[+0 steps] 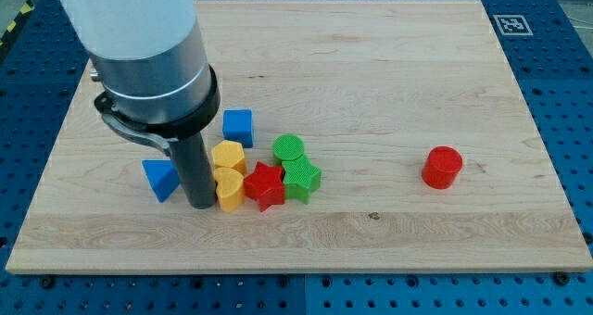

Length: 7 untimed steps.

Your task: Move blue triangle below yellow heart

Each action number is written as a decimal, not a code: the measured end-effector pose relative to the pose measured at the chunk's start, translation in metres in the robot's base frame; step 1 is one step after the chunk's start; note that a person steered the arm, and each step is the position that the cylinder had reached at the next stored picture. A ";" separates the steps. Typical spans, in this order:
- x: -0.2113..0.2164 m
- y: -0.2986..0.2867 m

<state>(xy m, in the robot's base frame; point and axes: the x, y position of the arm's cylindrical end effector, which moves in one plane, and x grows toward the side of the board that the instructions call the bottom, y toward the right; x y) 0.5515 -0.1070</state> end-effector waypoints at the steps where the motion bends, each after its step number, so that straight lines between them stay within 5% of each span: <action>1: 0.000 0.001; 3: 0.002 -0.002; 7: 0.011 -0.100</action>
<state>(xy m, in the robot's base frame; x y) 0.5621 -0.2067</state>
